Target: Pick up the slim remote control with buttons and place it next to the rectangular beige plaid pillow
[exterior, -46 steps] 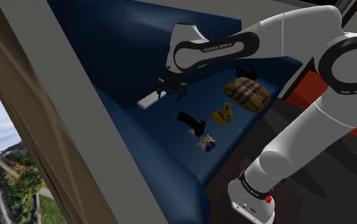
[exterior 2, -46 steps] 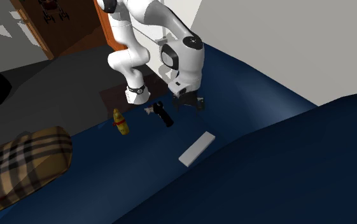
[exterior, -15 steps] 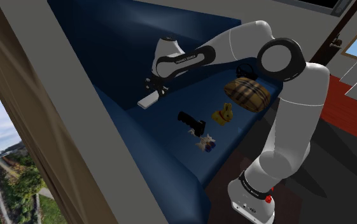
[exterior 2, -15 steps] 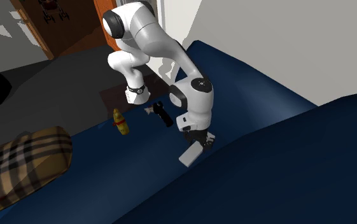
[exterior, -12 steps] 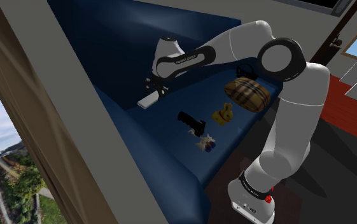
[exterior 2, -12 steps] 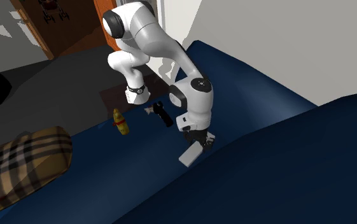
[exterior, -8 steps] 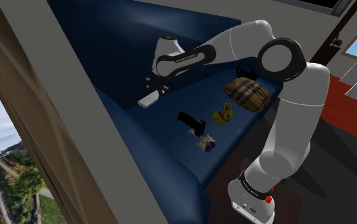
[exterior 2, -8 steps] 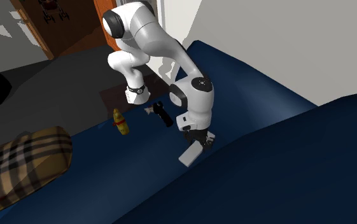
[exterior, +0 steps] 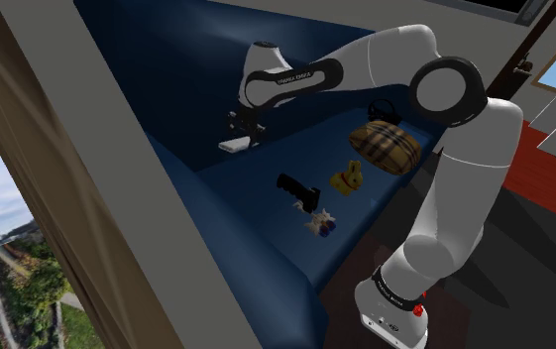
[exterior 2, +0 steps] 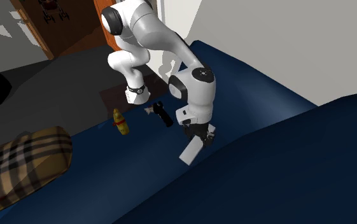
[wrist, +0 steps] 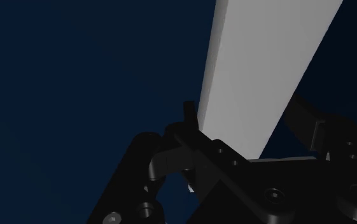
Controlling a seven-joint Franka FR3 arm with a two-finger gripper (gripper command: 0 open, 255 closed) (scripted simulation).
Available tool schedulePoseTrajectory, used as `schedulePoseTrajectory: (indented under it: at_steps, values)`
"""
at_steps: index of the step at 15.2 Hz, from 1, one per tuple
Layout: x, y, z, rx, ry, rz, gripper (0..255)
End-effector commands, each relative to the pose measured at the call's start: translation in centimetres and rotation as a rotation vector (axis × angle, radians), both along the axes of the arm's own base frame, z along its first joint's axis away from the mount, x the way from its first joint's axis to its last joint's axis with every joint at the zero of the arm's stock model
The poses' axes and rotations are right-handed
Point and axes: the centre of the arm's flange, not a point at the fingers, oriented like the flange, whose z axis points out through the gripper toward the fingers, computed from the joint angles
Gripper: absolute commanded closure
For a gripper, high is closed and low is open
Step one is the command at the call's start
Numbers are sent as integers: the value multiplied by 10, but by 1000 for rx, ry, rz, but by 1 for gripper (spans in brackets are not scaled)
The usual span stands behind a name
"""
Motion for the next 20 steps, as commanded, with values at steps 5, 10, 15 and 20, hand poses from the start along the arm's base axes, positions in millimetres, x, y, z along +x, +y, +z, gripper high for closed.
schedulePoseTrajectory:
  at_steps: [5, 10, 15, 20]
  values:
    - [1, 2, 37, 1, -10, 6, 255]
    - [1, 2, 63, 1, -10, 6, 255]
    - [1, 2, 89, 1, -10, 6, 255]
    - [1, 2, 116, 1, -10, 6, 255]
